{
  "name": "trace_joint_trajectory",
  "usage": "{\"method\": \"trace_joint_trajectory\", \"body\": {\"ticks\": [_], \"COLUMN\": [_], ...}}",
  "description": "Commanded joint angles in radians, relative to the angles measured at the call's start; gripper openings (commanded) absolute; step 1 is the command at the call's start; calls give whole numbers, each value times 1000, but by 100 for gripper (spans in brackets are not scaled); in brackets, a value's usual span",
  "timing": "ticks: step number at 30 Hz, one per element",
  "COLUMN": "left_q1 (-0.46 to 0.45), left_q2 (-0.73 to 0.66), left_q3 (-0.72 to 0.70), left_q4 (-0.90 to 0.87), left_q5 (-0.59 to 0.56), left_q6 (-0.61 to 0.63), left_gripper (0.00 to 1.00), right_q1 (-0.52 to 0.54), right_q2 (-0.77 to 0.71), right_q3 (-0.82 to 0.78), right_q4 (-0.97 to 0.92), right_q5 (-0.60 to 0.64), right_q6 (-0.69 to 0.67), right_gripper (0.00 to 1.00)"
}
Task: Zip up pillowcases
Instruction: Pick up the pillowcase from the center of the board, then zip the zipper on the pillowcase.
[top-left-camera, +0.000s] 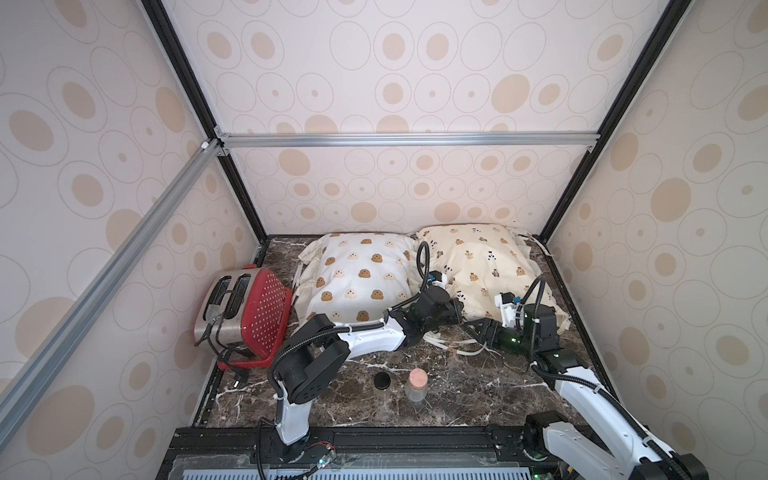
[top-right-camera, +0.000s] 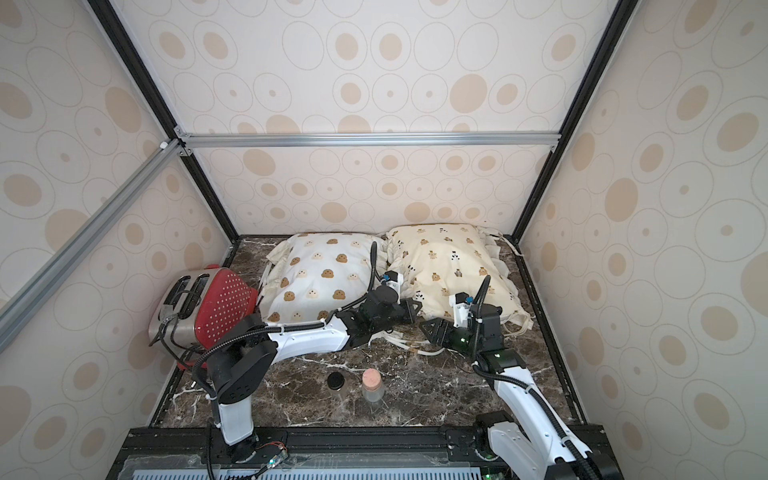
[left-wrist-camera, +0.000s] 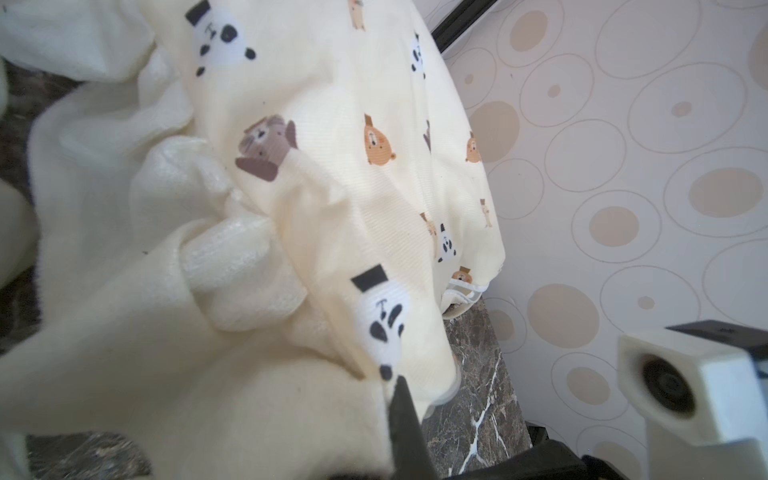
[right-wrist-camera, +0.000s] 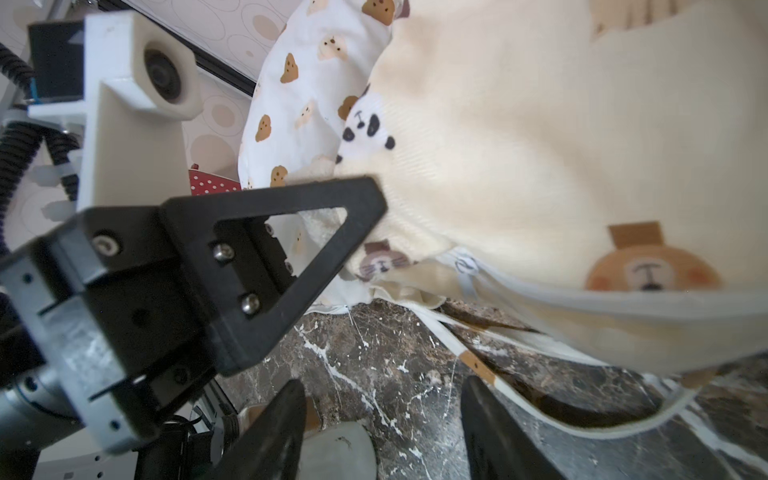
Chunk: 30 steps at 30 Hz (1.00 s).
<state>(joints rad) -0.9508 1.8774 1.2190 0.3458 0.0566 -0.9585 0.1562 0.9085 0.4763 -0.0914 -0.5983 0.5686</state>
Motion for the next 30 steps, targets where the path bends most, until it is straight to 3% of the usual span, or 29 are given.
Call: {"method": "trace_joint_trajectory", "body": {"ticks": [1,12,30], "left_q1": [1,17,23], "left_q2": [-42,-60,-61], "left_q3": [7,2,-4], "left_q4": [41,54,57], "left_q5": [36,75,86], "left_q6": [56,64,64], "left_gripper": [0,0,0], "right_q1": [-1,-51,-128], "right_q2": [30,117,157], "right_q3": [-15,-60,-87], "right_q4": [67,233,329], "right_q5": [-42,-103,-141], "right_q6": [10,51,71], "right_gripper": [59,56,52]}}
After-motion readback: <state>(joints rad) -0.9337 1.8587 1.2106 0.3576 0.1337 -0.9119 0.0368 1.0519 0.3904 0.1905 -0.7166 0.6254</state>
